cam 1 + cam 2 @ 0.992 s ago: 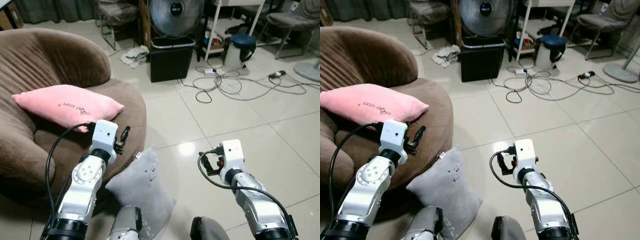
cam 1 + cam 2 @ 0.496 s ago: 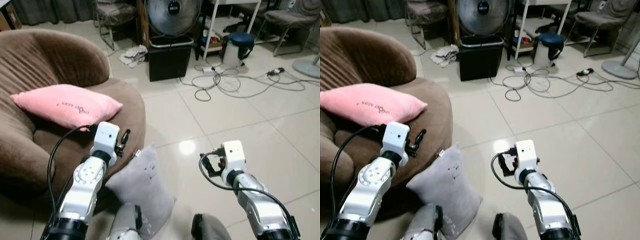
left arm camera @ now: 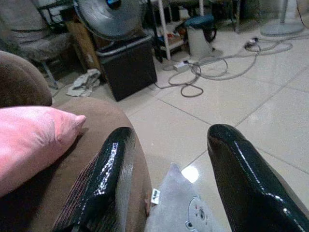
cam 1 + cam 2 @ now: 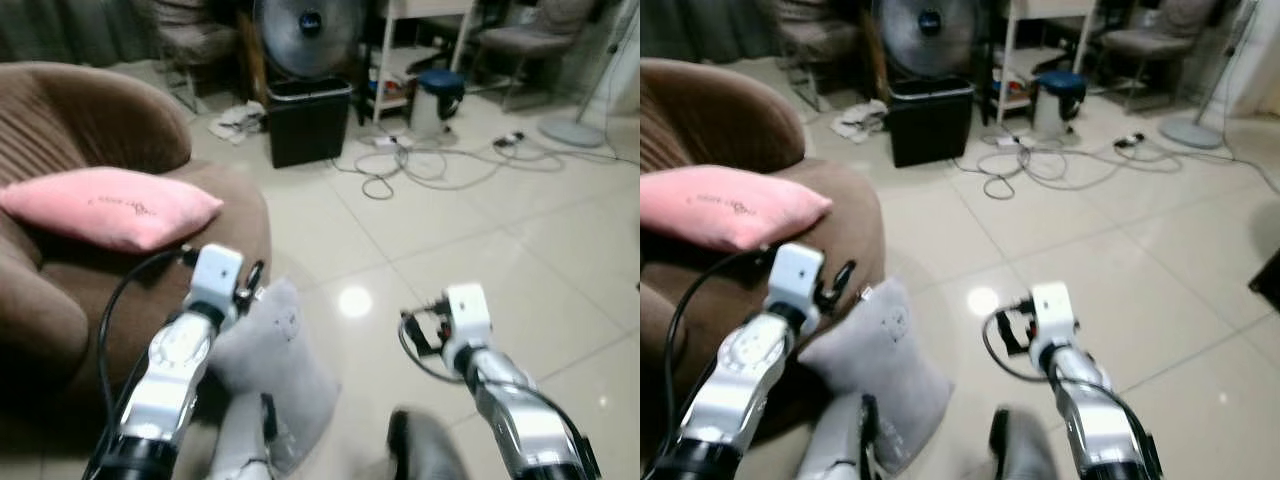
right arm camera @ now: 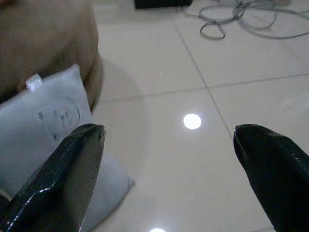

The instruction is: Move the pillow to the sofa from floor

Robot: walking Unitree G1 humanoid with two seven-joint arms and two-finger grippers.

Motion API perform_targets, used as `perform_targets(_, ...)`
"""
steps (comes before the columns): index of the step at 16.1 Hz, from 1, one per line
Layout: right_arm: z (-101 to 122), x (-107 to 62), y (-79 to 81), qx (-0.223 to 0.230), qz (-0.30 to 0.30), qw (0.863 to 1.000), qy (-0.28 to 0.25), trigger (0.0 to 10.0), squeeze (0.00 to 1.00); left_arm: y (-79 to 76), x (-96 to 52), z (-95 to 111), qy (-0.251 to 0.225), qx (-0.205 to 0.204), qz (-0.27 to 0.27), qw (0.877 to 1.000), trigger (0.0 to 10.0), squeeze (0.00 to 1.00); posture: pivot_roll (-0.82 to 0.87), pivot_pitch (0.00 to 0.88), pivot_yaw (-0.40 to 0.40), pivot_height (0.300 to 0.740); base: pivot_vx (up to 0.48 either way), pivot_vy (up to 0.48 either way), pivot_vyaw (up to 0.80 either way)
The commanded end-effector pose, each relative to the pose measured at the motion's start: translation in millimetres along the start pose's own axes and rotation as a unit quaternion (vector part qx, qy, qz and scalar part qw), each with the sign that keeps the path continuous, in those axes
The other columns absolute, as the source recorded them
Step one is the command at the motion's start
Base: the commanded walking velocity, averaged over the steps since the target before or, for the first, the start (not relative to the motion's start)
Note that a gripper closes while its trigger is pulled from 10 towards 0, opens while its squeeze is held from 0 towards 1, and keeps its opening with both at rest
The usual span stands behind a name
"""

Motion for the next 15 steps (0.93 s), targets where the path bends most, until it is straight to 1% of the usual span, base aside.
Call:
perform_targets(1,4.5,0.7,-2.0,-0.005,-0.005,1.0,-0.004,10.0,0.0,-3.8,-1.7,-7.1,0.014,0.001,-0.006,1.0,10.0,0.0,0.04,0.0,0.004,0.582,0.0,0.0,0.0)
perform_targets(5,3.6,1.2,-2.7,-0.005,-0.004,1.0,-0.003,10.0,0.0,-4.8,-1.4,-9.4,0.023,0.003,-0.003,1.0,10.0,0.0,0.04,0.0,0.004,0.582,0.0,0.0,0.0)
perform_targets(8,3.2,1.4,-1.2,0.0,-0.003,1.0,-0.004,10.0,0.0,-3.1,0.7,-11.8,0.032,0.008,0.0,0.999,10.0,0.0,0.04,0.0,0.009,0.582,0.0,0.0,0.0)
perform_targets(9,0.3,1.5,0.4,-0.001,0.001,1.0,0.004,10.0,0.0,-3.3,1.3,-11.9,0.033,0.01,-0.001,0.999,10.0,0.0,0.04,0.0,0.009,0.582,0.0,0.0,0.0)
perform_targets(10,-1.0,0.7,2.3,0.001,0.007,1.0,0.002,10.0,0.0,-4.2,1.1,-12.8,0.036,0.014,-0.004,0.999,10.0,0.0,0.05,0.0,0.009,0.567,0.0,0.0,0.0)
perform_targets(13,-4.2,-1.5,0.6,-0.001,0.001,1.0,0.004,10.0,0.0,-4.7,-1.7,-15.4,0.04,0.015,-0.001,0.999,10.0,0.0,0.05,0.0,0.008,0.538,0.0,0.0,0.0)
perform_targets(15,-4.8,-2.3,0.3,-0.001,0.0,1.0,0.002,10.0,0.0,-4.9,-2.1,-15.6,0.04,0.015,0.0,0.999,10.0,0.0,0.05,0.0,0.005,0.533,0.0,0.0,0.0)
Point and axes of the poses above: a point about 5 cm out from each wrist's last joint towards the gripper, its own x axis pointing out of the wrist towards the gripper, its own z axis along the axis of the wrist's last joint, y = z × x, the point moved 5 cm from there along x, pointing out of the wrist towards the gripper, and after that the axes turned 8 degrees about x, right-handed, at the moved point
